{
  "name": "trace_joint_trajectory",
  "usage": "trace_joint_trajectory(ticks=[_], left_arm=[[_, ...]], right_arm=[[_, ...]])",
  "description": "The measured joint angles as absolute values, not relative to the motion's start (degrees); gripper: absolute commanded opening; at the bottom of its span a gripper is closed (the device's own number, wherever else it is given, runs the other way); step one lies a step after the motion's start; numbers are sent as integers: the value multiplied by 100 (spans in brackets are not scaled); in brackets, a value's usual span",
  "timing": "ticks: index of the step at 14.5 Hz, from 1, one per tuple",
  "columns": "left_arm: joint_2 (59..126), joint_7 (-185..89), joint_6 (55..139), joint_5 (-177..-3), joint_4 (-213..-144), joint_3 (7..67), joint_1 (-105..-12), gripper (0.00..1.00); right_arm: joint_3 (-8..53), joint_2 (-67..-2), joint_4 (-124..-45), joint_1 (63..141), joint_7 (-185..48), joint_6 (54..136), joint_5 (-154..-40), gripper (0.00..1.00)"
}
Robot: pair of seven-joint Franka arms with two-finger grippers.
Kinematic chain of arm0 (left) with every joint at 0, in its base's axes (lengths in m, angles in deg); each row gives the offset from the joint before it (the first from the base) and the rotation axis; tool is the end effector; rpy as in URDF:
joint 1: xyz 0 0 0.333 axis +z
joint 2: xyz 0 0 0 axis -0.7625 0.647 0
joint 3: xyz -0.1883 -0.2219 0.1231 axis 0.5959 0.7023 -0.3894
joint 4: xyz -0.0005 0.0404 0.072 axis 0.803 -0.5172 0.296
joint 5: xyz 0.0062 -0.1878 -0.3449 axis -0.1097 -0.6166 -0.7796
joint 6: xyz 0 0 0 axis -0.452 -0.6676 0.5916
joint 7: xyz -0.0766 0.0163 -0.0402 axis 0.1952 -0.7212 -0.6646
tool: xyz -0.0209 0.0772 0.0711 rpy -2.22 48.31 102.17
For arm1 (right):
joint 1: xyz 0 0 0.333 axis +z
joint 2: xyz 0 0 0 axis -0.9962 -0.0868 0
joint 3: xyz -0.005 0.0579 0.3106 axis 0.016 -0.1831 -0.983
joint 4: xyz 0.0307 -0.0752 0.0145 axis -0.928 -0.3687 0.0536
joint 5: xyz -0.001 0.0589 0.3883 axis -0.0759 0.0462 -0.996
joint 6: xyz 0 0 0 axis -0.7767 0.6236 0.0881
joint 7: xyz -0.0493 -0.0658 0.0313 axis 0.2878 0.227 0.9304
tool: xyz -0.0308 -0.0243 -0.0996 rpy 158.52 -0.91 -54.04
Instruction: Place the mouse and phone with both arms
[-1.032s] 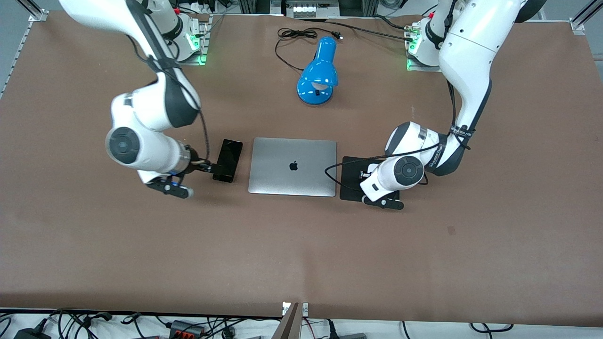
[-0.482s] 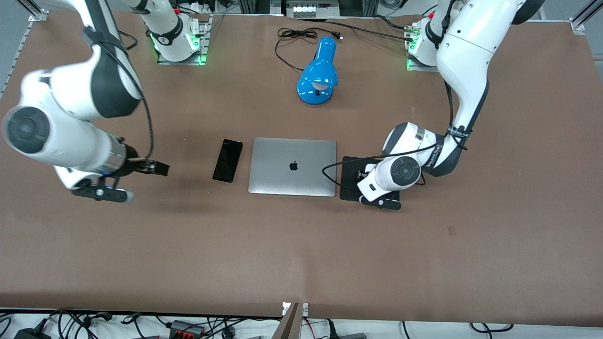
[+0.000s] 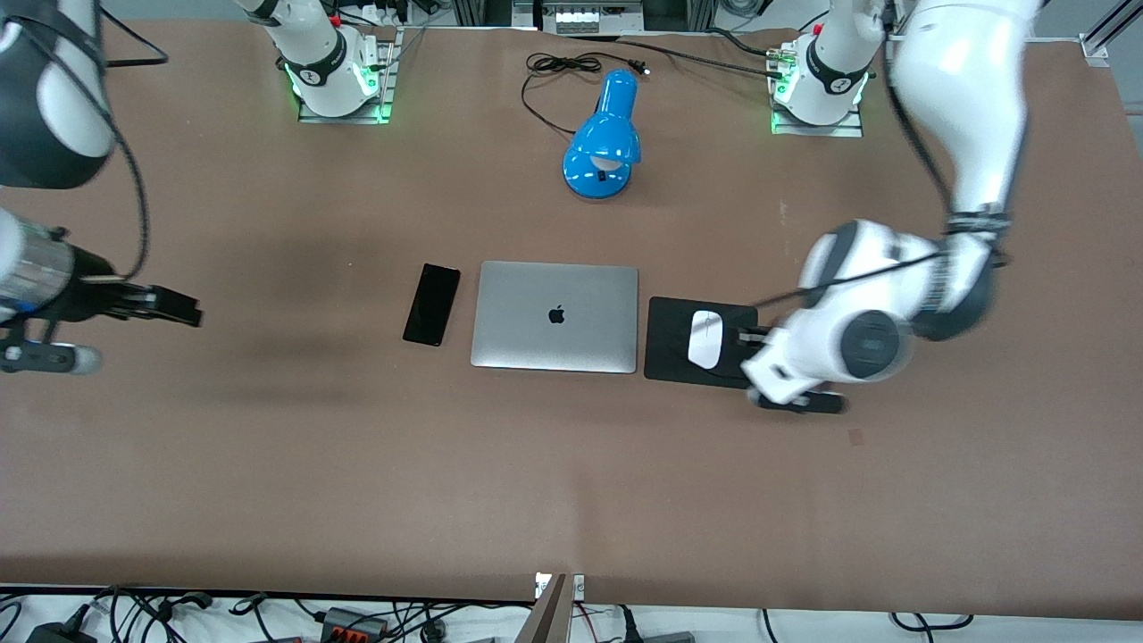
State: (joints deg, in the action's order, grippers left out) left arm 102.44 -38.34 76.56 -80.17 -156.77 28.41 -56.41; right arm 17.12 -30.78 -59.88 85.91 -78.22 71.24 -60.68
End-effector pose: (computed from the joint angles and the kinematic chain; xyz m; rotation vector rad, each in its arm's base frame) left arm 0.6664 -0.1716 0.3426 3.1021 0.0094 -0.4734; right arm 0.6582 0.0094 0.5436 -3.1352 0.1064 0.0761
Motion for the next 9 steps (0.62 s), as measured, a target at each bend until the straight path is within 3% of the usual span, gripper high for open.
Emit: trace_joint_trajectory(ticks=[4,9], left_arm=[[9765,-4010,7224,-8017,-15488,2869,-4641,100],[9216,-4093,6071,-8018,-14879,2866,-4410,100]], right_arm=[[1876,-2824,-5907,8558,-7530,7126,-6067,100],[1898,-2464,-6020,8557,-7420,7096,-6042,100]])
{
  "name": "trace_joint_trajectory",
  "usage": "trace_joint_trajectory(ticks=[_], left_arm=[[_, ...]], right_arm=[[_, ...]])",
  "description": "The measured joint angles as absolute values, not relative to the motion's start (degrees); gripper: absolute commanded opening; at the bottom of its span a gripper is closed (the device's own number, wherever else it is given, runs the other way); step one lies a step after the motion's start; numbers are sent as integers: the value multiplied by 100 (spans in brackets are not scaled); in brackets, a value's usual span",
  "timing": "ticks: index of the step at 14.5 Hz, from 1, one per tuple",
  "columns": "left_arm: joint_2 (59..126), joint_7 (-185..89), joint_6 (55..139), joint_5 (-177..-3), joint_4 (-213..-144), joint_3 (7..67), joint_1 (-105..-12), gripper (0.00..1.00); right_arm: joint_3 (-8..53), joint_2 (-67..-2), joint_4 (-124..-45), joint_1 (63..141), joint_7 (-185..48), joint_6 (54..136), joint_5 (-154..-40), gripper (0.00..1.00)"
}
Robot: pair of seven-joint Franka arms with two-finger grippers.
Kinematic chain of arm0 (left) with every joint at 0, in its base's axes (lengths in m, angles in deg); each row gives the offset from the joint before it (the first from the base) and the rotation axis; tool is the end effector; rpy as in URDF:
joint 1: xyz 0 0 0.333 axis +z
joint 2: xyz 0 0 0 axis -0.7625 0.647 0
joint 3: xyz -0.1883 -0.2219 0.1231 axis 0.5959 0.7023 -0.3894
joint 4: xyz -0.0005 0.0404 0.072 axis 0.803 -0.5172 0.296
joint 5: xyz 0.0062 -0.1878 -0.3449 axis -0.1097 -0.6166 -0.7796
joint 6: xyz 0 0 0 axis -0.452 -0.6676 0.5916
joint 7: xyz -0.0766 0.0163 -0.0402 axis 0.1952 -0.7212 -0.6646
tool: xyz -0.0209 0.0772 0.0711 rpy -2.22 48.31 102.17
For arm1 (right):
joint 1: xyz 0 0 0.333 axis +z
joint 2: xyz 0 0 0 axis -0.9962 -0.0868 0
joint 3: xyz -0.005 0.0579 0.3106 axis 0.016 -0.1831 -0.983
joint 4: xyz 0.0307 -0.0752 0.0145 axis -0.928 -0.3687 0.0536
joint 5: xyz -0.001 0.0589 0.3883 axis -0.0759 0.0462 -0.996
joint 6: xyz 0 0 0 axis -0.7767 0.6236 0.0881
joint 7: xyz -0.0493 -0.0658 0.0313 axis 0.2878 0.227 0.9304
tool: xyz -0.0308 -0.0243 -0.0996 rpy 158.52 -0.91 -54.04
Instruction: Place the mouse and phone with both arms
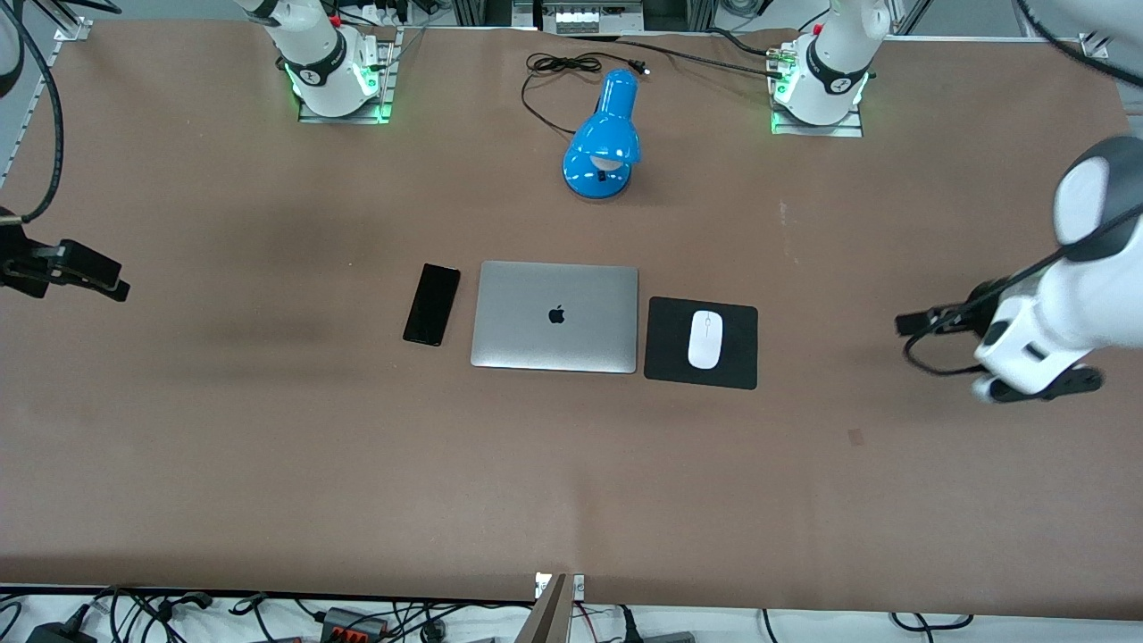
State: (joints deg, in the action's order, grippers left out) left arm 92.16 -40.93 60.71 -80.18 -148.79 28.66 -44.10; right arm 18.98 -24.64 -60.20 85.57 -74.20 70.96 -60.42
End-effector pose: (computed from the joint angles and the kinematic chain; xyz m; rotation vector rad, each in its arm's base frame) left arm 0.6553 -0.0245 0.5095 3.0835 0.2562 -0.3989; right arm 0.6312 -0.0129 0.6098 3.1337 -0.0542 0.0760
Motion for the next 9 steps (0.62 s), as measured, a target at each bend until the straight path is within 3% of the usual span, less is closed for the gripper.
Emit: trace_joint_trajectory(ticks=[4,9], left_arm=[[9167,-4139,5374,-8018,-14274,2865,-4228,100],[9167,-4057,5270,-8017,-14185,2805,-4231,100]], right_arm=[[1899,-1969,-7005,8557,-7388,7689,-6022,100],[1899,-1170,-8187,8557,-7379,8152,-6014,100]])
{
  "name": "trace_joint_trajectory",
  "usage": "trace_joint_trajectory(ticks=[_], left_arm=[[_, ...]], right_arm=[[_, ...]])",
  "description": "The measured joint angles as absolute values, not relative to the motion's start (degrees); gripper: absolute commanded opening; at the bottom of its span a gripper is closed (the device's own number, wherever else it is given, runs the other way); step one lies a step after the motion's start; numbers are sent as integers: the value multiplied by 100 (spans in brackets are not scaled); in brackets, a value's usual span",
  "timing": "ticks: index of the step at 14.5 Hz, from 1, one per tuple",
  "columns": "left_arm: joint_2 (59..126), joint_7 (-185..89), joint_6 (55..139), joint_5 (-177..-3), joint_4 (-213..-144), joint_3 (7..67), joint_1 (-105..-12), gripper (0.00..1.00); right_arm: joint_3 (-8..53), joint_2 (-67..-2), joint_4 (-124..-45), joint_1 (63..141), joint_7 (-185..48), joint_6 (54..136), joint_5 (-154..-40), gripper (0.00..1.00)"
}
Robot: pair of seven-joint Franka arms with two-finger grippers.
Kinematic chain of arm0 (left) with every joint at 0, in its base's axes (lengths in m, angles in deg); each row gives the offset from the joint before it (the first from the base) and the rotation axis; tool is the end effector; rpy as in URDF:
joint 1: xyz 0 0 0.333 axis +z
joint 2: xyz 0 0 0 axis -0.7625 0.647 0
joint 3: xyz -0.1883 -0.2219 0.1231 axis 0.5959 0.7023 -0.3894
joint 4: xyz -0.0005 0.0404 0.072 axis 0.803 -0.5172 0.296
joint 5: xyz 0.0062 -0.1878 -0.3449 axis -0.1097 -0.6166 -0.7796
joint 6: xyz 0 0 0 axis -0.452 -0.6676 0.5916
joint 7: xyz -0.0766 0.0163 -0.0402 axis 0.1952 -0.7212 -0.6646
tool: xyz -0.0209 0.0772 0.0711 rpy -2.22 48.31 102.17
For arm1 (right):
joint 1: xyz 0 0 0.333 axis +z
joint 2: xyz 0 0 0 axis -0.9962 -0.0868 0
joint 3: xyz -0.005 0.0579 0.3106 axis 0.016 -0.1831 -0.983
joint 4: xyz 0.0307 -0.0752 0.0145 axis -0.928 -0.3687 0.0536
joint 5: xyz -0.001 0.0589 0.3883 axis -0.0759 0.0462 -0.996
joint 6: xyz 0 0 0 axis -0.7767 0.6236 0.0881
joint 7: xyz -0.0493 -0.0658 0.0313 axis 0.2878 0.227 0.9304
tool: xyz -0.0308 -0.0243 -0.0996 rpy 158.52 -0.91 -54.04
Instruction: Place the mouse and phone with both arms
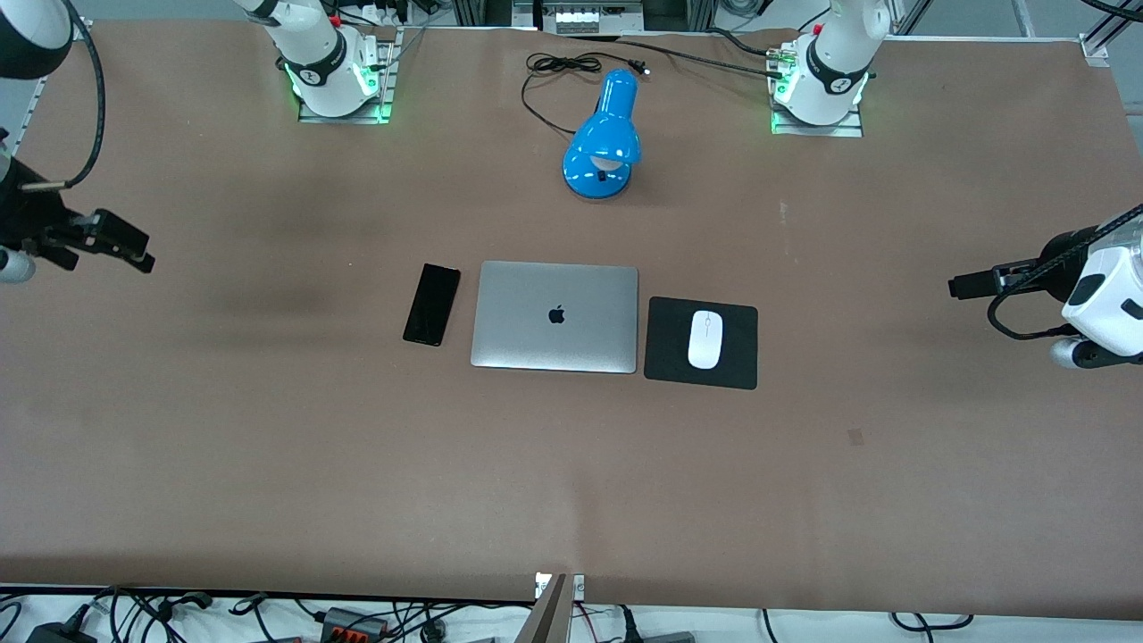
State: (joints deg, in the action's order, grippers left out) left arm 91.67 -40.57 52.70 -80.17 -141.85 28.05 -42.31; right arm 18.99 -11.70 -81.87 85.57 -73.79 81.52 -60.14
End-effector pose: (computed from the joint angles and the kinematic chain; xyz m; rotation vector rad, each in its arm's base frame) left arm 0.6428 0.0048 0.5601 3.0770 0.3314 -0.4143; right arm 0.5759 -0.0149 0.5815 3.1347 -0.0446 0.1259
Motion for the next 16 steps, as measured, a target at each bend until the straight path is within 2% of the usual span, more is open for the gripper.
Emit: trace_joint_trajectory(ticks=[4,6,14,16], left_arm=[[8962,-4145,5285,-8016,-14118,2554,-4301,100],[8730,-4497,5433,-8016,-14349,2311,-4494,100],[7166,-4872,6611,-8106,-16816,2076,-4417,100],[6879,-4890,6763,-8106,-17091,2076,-4422,100]], right_arm=[[1899,-1019,-8299,8557,-7372,8153,-6013,100],[1907,-1001,-8298,8557,-7371,8117,-6013,100],[1990,-987,-8286,8557,-7327,7967,-6013,100],[1989,-986,-8285,8560,-7325,7953,-6013,100]])
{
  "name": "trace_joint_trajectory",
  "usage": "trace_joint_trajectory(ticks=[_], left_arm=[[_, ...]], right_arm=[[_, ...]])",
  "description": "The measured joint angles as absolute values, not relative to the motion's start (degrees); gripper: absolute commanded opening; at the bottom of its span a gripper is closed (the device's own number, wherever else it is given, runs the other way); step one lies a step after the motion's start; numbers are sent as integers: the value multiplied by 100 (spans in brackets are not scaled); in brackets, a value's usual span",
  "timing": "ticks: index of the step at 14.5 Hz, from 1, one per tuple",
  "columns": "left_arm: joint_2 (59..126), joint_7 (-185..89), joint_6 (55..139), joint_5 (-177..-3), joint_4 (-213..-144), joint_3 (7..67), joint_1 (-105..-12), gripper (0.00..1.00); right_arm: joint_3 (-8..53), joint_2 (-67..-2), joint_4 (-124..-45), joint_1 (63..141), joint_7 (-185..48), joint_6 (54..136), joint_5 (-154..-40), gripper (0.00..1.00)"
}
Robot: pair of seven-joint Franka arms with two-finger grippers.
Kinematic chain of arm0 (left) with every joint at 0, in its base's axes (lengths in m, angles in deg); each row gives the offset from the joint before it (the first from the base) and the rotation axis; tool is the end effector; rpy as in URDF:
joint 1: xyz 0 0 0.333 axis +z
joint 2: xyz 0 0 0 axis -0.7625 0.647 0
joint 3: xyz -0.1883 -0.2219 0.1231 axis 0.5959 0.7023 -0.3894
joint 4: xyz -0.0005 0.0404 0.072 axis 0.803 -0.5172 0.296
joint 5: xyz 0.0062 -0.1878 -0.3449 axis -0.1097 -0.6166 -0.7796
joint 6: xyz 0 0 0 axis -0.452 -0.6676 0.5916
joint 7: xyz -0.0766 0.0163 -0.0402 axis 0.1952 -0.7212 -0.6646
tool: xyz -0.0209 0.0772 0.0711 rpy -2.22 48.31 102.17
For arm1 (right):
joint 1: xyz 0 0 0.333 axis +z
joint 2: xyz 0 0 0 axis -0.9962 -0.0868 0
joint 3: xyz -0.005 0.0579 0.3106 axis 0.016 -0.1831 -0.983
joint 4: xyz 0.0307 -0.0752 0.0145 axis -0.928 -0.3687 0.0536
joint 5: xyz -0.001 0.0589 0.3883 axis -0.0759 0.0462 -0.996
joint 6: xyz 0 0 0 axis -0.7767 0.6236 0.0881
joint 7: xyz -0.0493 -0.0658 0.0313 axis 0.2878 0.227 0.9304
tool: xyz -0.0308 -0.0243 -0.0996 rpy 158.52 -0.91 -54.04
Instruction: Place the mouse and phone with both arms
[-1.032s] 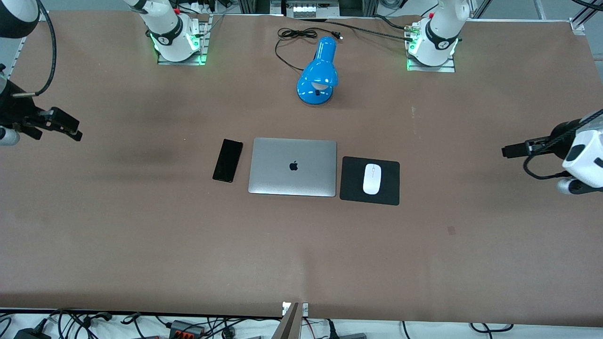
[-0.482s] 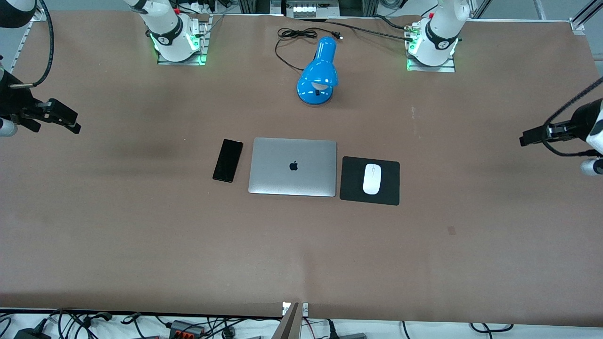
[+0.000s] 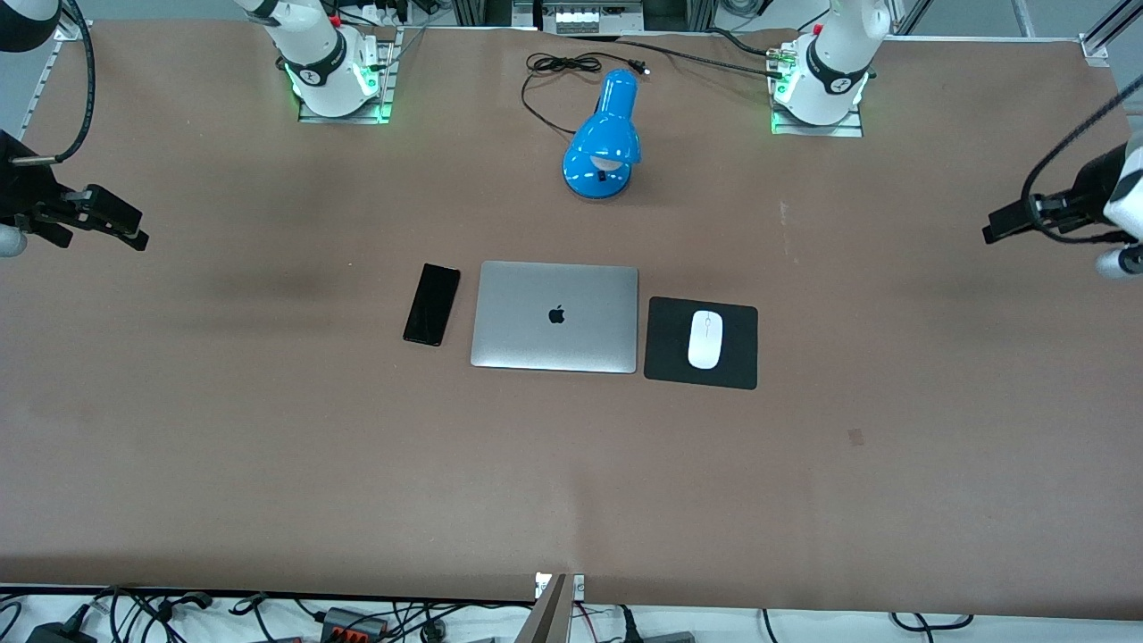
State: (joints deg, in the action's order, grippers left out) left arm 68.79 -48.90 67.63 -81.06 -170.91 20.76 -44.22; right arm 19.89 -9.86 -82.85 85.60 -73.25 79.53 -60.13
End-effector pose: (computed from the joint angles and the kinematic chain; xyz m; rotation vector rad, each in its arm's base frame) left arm 0.5550 0.0335 0.5866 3.1261 0.2428 -0.1785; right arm 0.5630 -0.0235 0.5882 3.1362 -0.0538 0.0949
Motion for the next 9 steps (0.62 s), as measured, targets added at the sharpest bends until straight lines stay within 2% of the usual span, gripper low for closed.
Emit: trace_joint_trajectory(ticks=[4,9], left_arm=[[6561,-4903,6774,-8107,-17091,2122,-4467,100],[6511,-4917,6804,-8294,-17085,2116,-4463,100]], right_arm=[[1994,-982,-8230,8556,-7325,7951,-6013,100],[1996,-972,-8167,8396,-7197,7841,-6013,100]])
